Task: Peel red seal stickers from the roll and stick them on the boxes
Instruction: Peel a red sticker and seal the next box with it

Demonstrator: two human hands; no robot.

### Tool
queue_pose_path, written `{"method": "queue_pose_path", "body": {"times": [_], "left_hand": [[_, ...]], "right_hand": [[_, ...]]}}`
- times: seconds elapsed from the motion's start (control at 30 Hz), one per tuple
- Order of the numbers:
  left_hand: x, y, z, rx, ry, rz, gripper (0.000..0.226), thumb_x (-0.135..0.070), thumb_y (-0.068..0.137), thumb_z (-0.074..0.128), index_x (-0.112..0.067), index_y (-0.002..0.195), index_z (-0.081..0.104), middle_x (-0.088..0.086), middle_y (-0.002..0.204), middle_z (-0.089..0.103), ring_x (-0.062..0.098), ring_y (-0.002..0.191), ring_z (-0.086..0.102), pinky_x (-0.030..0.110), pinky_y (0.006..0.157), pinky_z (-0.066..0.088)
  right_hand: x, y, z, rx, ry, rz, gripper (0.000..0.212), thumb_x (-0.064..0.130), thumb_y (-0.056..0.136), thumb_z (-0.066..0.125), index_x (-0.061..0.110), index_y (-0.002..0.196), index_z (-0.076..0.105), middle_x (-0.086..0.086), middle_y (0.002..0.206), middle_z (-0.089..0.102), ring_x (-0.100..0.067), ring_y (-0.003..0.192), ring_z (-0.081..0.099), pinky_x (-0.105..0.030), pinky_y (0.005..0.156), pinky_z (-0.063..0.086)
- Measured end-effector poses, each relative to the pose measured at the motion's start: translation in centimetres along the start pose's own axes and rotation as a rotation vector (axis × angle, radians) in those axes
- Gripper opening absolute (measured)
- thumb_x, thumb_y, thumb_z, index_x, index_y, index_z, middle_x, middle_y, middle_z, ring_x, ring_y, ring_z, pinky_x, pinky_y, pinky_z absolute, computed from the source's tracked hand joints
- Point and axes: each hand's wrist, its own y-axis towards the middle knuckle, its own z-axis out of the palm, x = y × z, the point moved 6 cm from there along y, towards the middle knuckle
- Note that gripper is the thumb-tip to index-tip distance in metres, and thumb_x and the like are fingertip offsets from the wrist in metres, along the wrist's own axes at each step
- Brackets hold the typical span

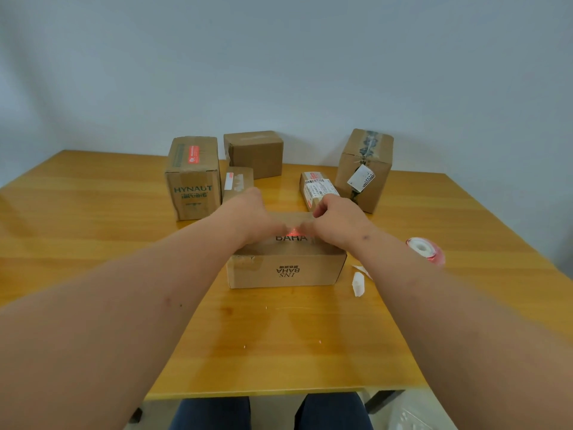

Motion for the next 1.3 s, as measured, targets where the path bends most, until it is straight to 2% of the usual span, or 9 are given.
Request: {"method": "queue_pose_path", "body": {"times": [0.07, 0.23, 0.47, 0.7, 0.8, 0.97, 1.07, 1.17, 1.3], "left_hand": [[-0.2, -0.1, 0.2, -0.006, 0.091, -0.024, 0.067, -0.056, 0.071, 0.075, -0.014, 0.113, 0.045, 0.006, 0.094, 0.059, 0.021, 0.083, 0.059, 0.034, 0.066, 0.051], [0.0, 0.2, -0.2, 0.007, -0.058, -0.018, 0.039, -0.018, 0.082, 0.063, -0.01, 0.117, 0.048, 0.007, 0.088, 0.059, 0.017, 0.072, 0.055, 0.032, 0.063, 0.05], [0.3, 0.8, -0.5, -0.054, -0.021, 0.009, 0.025, -0.012, 0.086, 0.054, -0.012, 0.11, 0.051, 0.005, 0.089, 0.059, 0.016, 0.072, 0.055, 0.028, 0.059, 0.047], [1.2, 0.6, -1.0, -0.066, -0.212, 0.058, 0.027, -0.018, 0.084, 0.061, -0.017, 0.11, 0.056, 0.004, 0.094, 0.06, 0.017, 0.082, 0.058, 0.033, 0.07, 0.053], [0.9, 0.1, -1.0, 0.051, -0.259, 0.092, 0.053, -0.038, 0.081, 0.071, -0.02, 0.127, 0.053, 0.002, 0.11, 0.057, 0.02, 0.1, 0.057, 0.037, 0.085, 0.053], [0.9, -0.9, 0.3, 0.249, 0.286, 0.205, 0.092, -0.056, 0.063, 0.082, -0.033, 0.141, 0.038, -0.005, 0.142, 0.038, 0.025, 0.132, 0.033, 0.049, 0.111, 0.033], [1.2, -1.3, 0.4, 0.22, 0.286, 0.259, 0.089, -0.044, 0.073, 0.081, -0.038, 0.146, 0.03, -0.001, 0.154, 0.029, 0.026, 0.137, 0.033, 0.048, 0.113, 0.033], [1.3, -2.2, 0.8, 0.227, 0.365, 0.317, 0.082, -0.044, 0.087, 0.067, -0.047, 0.151, 0.015, -0.007, 0.164, -0.007, 0.028, 0.15, 0.009, 0.051, 0.119, 0.02], [1.2, -3.1, 1.0, 0.153, 0.408, 0.363, 0.07, -0.048, 0.095, 0.053, -0.046, 0.152, 0.013, -0.011, 0.163, -0.013, 0.027, 0.15, 0.011, 0.046, 0.12, 0.019]], "right_hand": [[0.4, 0.0, 0.4, -0.024, -0.069, 0.001, 0.041, 0.048, 0.072, 0.075, 0.022, 0.096, 0.055, 0.0, 0.1, 0.055, -0.016, 0.089, 0.054, -0.027, 0.061, 0.042], [-0.3, 0.3, -0.1, 0.009, 0.026, 0.009, 0.024, 0.024, 0.081, 0.065, 0.022, 0.103, 0.055, 0.001, 0.105, 0.049, -0.016, 0.092, 0.048, -0.028, 0.071, 0.048], [0.1, 1.2, 0.3, -0.037, -0.106, 0.061, 0.031, 0.023, 0.083, 0.057, 0.015, 0.113, 0.056, -0.005, 0.111, 0.059, -0.02, 0.093, 0.055, -0.026, 0.058, 0.04], [-1.7, 1.1, -0.1, -0.022, 0.104, 0.074, 0.026, 0.012, 0.084, 0.054, 0.018, 0.109, 0.06, -0.009, 0.128, 0.047, -0.028, 0.116, 0.047, -0.038, 0.093, 0.048], [-1.6, 0.5, 0.5, 0.193, 0.089, 0.048, 0.051, 0.019, 0.076, 0.066, 0.027, 0.124, 0.053, -0.005, 0.135, 0.031, -0.03, 0.125, 0.037, -0.044, 0.104, 0.039], [-1.4, -0.9, 1.4, 0.455, -0.286, -0.088, 0.113, 0.035, 0.066, 0.084, 0.036, 0.151, 0.01, 0.008, 0.158, 0.001, -0.028, 0.144, 0.013, -0.05, 0.116, 0.022], [-1.7, -0.8, 1.4, 0.352, -0.23, -0.117, 0.105, 0.038, 0.069, 0.083, 0.035, 0.151, 0.017, 0.006, 0.156, 0.01, -0.027, 0.143, 0.018, -0.048, 0.116, 0.023], [-1.9, -1.1, 1.4, 0.351, -0.185, -0.123, 0.098, 0.038, 0.075, 0.079, 0.033, 0.152, 0.018, 0.005, 0.158, 0.008, -0.025, 0.145, 0.016, -0.045, 0.118, 0.02], [-1.7, -1.8, 1.2, 0.332, -0.167, -0.135, 0.095, 0.034, 0.079, 0.076, 0.029, 0.153, 0.016, 0.002, 0.16, 0.006, -0.025, 0.146, 0.014, -0.041, 0.117, 0.017]]}}
